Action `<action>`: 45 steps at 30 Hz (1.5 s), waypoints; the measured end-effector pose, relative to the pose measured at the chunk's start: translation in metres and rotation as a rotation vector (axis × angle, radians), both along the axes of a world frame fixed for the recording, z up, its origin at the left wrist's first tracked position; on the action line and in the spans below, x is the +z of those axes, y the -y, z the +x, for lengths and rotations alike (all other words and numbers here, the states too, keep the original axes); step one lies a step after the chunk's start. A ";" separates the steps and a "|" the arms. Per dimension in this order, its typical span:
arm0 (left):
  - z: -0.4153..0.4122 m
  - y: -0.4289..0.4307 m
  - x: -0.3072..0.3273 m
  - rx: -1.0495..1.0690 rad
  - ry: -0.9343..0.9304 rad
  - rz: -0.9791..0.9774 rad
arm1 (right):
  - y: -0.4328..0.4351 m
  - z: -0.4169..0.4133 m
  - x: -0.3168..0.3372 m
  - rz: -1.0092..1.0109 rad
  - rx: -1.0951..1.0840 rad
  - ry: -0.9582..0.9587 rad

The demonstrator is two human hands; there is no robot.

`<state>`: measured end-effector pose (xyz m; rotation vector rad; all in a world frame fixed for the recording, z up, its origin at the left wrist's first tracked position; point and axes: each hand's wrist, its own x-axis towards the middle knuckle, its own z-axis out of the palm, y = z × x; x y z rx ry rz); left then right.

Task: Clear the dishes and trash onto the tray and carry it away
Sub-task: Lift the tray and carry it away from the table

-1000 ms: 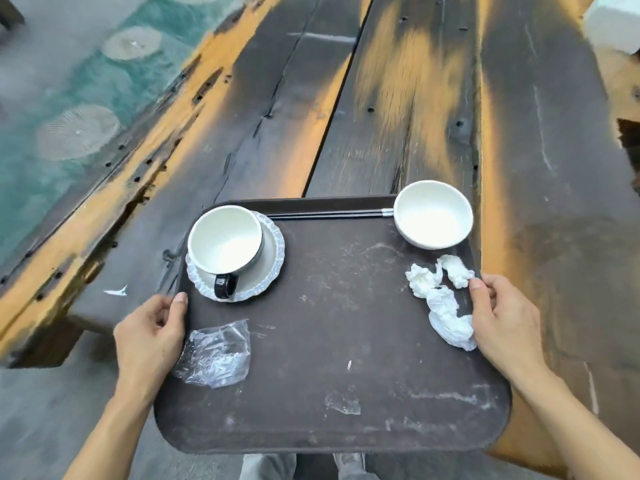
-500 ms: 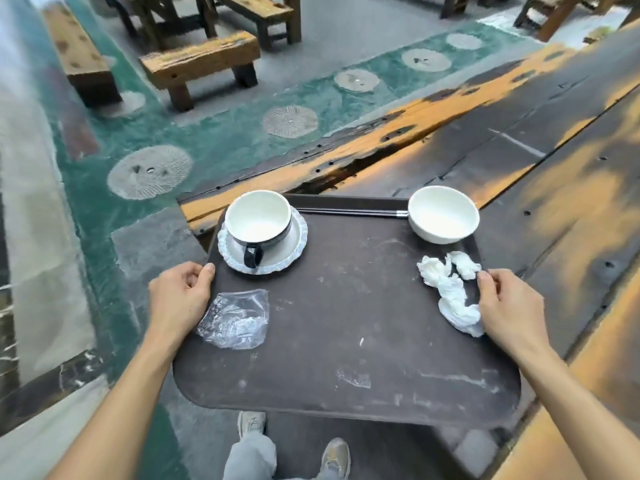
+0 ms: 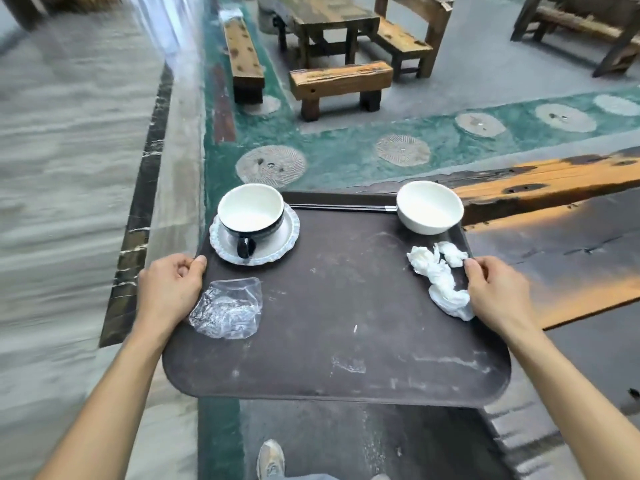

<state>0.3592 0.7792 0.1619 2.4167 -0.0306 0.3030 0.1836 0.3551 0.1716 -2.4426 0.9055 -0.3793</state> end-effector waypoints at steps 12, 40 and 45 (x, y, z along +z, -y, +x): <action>0.088 -0.161 0.025 0.127 0.034 0.025 | -0.137 0.156 0.020 -0.001 0.150 0.031; 0.383 -0.121 0.011 0.315 0.021 0.011 | -0.084 0.542 0.034 -0.043 0.352 0.041; 0.450 -0.111 0.014 0.335 0.001 0.010 | -0.075 0.606 0.035 -0.014 0.353 0.030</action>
